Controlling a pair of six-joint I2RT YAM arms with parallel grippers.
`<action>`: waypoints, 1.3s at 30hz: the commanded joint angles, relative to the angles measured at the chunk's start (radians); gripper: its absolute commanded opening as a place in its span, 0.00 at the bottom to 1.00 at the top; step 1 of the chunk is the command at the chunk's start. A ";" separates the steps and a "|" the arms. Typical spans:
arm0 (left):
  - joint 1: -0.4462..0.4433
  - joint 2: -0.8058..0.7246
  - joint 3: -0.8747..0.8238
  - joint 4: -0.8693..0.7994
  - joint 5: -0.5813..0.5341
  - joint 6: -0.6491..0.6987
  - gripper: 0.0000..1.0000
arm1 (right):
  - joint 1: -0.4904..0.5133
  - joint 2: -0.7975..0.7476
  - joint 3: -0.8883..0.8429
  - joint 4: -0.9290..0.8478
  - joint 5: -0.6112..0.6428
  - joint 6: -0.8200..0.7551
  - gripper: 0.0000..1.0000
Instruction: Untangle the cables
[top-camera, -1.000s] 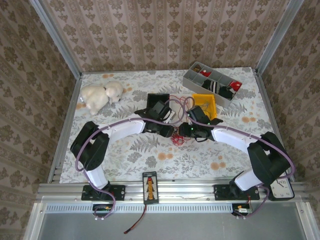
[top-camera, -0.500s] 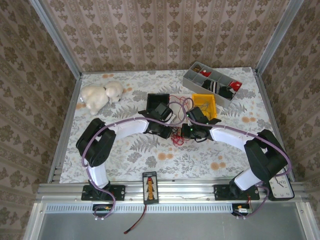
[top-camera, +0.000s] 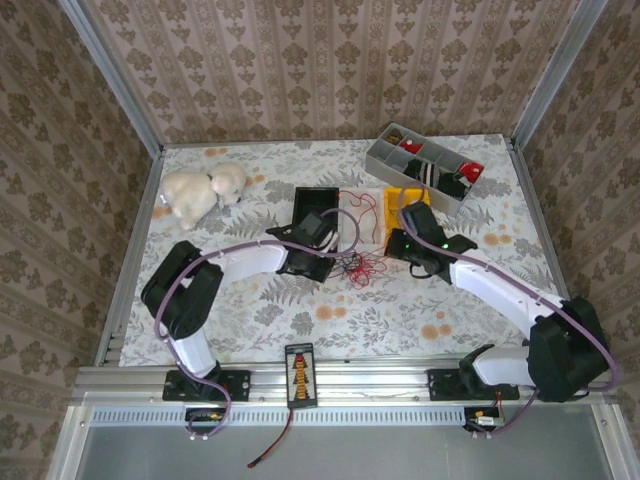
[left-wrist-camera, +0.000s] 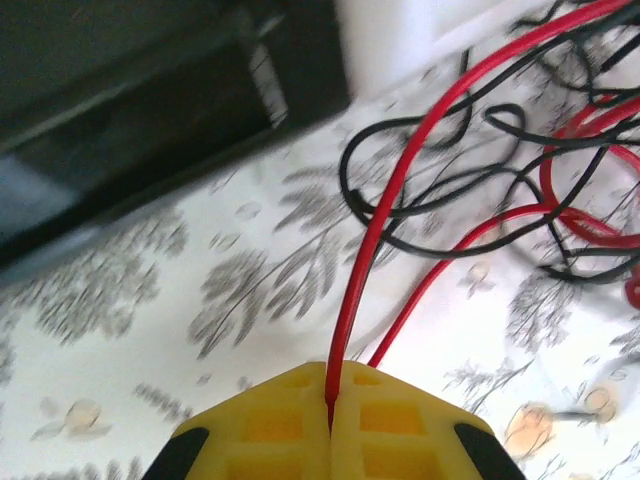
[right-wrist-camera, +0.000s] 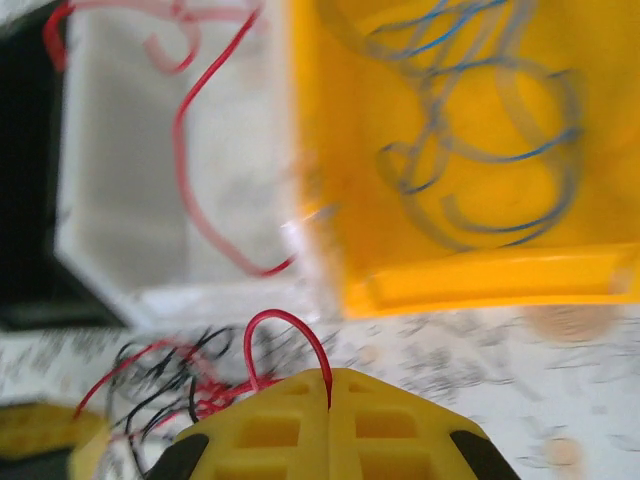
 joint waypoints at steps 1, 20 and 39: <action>0.025 -0.077 -0.060 -0.008 -0.035 -0.041 0.00 | -0.082 -0.050 -0.015 -0.099 0.129 0.052 0.00; 0.191 -0.256 -0.230 -0.179 -0.452 -0.381 0.00 | -0.411 -0.134 -0.085 -0.239 0.122 0.093 0.00; 0.087 -0.134 -0.202 0.181 0.247 -0.047 0.00 | -0.294 -0.333 0.086 0.087 -0.129 -0.153 0.00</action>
